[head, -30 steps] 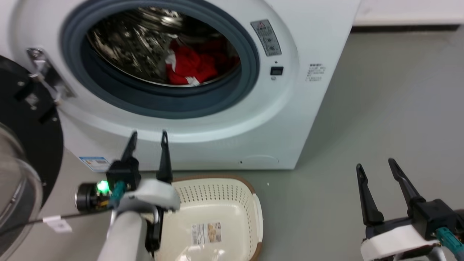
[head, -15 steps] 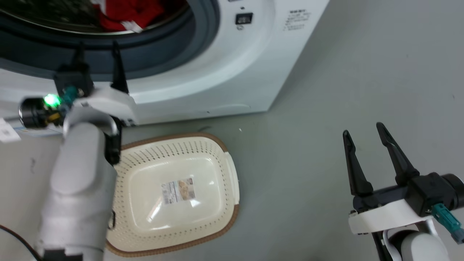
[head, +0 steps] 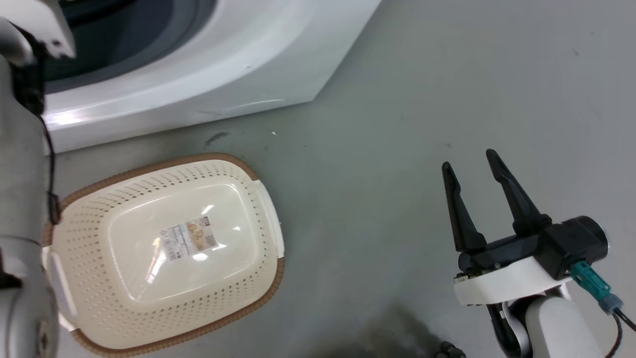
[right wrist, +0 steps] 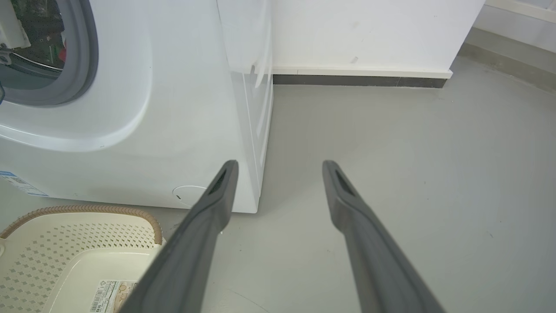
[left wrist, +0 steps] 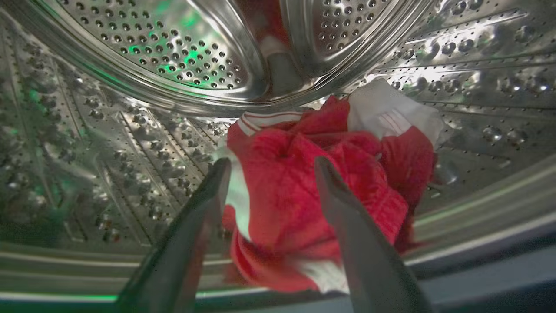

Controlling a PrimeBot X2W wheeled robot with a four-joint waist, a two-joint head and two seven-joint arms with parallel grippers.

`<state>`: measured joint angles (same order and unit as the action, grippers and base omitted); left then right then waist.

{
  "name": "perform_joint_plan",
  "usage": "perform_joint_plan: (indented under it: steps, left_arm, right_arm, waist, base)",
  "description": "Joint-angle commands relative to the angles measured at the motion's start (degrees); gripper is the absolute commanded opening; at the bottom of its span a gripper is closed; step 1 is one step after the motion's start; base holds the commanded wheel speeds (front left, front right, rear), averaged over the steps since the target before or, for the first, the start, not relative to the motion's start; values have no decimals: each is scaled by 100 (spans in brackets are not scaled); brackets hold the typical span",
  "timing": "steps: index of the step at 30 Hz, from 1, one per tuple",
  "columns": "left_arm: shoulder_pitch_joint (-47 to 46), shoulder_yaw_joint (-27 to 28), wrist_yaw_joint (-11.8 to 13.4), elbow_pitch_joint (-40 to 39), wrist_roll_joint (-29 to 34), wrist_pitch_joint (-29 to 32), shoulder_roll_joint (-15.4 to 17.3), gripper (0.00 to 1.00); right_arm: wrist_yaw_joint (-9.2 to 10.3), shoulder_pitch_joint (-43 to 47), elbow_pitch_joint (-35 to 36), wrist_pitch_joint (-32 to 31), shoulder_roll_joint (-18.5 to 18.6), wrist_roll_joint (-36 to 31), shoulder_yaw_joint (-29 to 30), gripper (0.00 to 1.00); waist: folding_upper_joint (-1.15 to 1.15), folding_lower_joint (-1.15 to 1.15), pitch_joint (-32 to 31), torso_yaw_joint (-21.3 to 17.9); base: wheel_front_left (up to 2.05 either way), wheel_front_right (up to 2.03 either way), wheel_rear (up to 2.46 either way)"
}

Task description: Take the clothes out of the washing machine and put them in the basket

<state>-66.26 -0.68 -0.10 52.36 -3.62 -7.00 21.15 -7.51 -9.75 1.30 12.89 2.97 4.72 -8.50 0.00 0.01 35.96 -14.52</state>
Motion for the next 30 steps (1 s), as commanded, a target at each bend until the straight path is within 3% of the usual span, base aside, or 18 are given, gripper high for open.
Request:
perform_joint_plan:
  steps: [1,14,23,24,25,30]
  left_arm:
    - [-322,-67,-72,126,75,170,143,100]
    - [-1646,-495,-409,619,389,1976,867,100]
    - [-1709,-644,-448,823,424,3259,1019,100]
    - [-1681,-664,-442,833,422,3431,1010,42]
    - [-1668,-673,-451,835,406,3582,1005,0]
    - [-1582,-653,-315,537,358,3803,1061,0]
  right_arm:
    - [4,-163,-72,65,-18,56,-65,100]
    - [5,-467,-366,212,-16,437,-473,100]
    - [5,-600,-459,233,-17,584,-596,100]
    - [5,-604,-454,234,-17,598,-594,100]
    - [5,-601,-445,235,-17,617,-594,100]
    - [5,-648,-423,228,-16,661,-609,100]
  waist:
    - [0,-1,200,-204]
    - [0,-1,786,-726]
    - [0,-1,952,-865]
    - [0,-1,956,-867]
    - [0,-1,959,-870]
    - [0,-1,935,-884]
  base:
    - [0,0,0]
    - [0,0,0]
    - [0,0,0]
    - [0,0,0]
    - [0,0,0]
    - [0,0,0]
